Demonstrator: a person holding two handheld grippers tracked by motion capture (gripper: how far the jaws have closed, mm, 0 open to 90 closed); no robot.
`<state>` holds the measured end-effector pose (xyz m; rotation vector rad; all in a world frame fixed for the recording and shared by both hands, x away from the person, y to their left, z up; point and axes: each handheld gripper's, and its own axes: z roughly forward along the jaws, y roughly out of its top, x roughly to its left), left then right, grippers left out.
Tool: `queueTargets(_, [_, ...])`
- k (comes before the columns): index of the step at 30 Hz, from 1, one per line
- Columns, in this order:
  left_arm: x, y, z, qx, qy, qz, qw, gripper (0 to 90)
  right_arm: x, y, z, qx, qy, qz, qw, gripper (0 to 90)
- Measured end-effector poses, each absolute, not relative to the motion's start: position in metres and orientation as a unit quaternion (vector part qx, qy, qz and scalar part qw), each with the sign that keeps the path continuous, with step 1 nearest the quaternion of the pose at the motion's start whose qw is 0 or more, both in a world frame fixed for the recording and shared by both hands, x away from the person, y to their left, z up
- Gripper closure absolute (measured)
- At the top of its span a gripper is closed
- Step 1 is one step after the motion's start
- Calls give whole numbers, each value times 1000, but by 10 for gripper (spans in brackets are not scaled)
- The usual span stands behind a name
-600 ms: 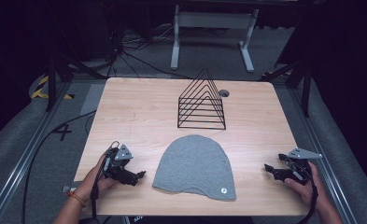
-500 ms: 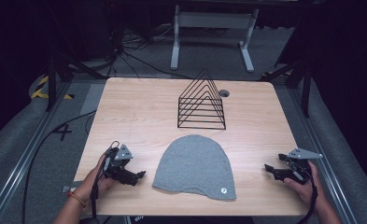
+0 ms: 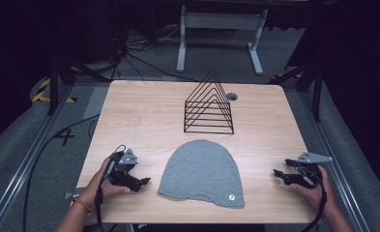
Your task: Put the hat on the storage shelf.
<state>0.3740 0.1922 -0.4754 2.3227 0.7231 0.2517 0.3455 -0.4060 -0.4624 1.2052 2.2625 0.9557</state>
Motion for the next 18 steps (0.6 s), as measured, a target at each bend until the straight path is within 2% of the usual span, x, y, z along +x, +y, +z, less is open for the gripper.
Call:
queueTargets(2, [377, 192, -474, 891, 276, 98, 346, 153, 347, -400, -459, 422, 817, 341, 197, 327])
queueTargets(9, [390, 175, -467, 888, 272, 88, 360, 215, 354, -362, -439, 388, 827, 359, 193, 353])
queueTargets(18, [408, 123, -457, 894, 240, 94, 366, 302, 373, -287, -429, 322, 854, 373, 167, 390])
